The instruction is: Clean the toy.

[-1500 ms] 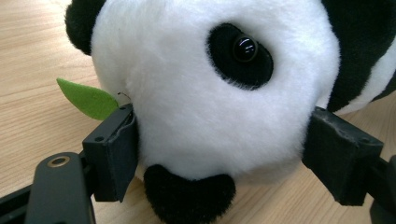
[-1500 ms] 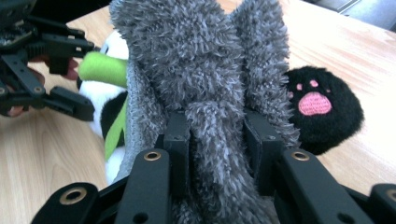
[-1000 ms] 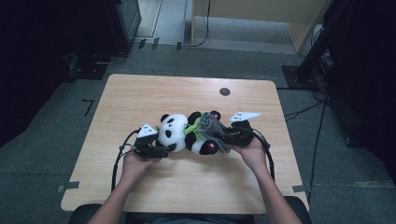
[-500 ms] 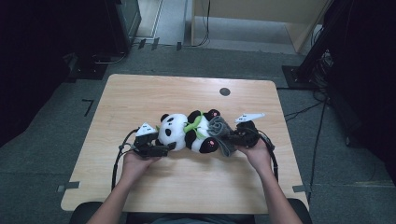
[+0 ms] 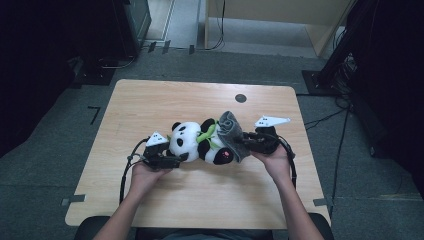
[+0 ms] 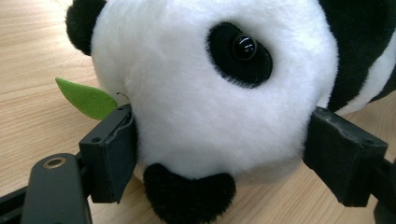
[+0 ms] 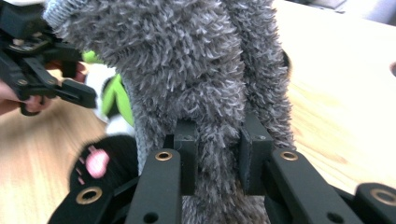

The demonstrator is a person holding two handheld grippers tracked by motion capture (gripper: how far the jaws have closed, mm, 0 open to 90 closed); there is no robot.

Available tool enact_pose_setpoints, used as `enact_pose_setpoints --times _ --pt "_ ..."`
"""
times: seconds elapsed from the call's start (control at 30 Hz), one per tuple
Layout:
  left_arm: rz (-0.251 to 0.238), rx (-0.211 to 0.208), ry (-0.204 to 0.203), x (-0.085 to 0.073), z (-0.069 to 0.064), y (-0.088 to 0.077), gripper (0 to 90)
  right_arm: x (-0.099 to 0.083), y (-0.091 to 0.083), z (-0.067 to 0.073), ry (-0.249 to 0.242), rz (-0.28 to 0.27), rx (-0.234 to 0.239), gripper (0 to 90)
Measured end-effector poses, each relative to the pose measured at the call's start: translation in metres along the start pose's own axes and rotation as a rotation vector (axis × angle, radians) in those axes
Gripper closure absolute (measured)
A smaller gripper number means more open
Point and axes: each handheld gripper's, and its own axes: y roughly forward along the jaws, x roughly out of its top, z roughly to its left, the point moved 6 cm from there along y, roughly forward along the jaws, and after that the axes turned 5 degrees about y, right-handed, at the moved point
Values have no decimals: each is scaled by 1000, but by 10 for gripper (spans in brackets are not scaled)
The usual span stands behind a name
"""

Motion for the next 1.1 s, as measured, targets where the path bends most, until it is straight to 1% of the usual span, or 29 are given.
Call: enact_pose_setpoints --times 0.13,0.17,0.3,0.33,0.37,0.4,0.47,0.57,0.67,0.7,0.73,0.87,0.93,1.0,1.03,1.1 --pt "-3 0 0 0 0 0 170 6 11 6 -23 14 7 729" --pt "-3 0 1 0 0 0 170 8 17 7 -30 23 7 725" --pt "3 10 3 0 -1 0 169 11 24 9 -35 27 13 713" --pt "1 10 -2 0 -1 0 169 13 28 10 -41 12 15 656" --pt "1 10 -2 0 -1 0 169 13 29 10 -44 9 18 630" --pt "-2 10 -5 0 -1 0 169 13 29 10 -44 9 18 630" --pt "-8 11 -11 0 -1 1 169 14 34 8 -43 -4 13 596" --pt "-10 12 -14 0 -1 1 169 13 38 8 -44 -6 14 601" --pt "-9 15 -13 0 -1 1 170 11 40 7 -42 -3 10 654" --pt "-6 18 -6 -1 -2 1 171 9 40 6 -37 1 13 687" --pt "-5 20 -1 -1 -2 1 171 8 40 6 -39 6 12 697" --pt "-7 16 5 -1 -2 1 171 5 38 5 -48 24 8 711" --pt "-7 15 5 -1 -2 1 171 4 37 4 -53 24 7 713" --pt "-9 11 3 -2 -2 0 171 1 35 3 -46 31 4 717" --pt "-9 9 1 -1 -1 0 171 -2 33 -1 -32 37 0 720" --pt "-10 5 -4 -1 -1 0 171 -4 32 -2 -27 42 -2 721"
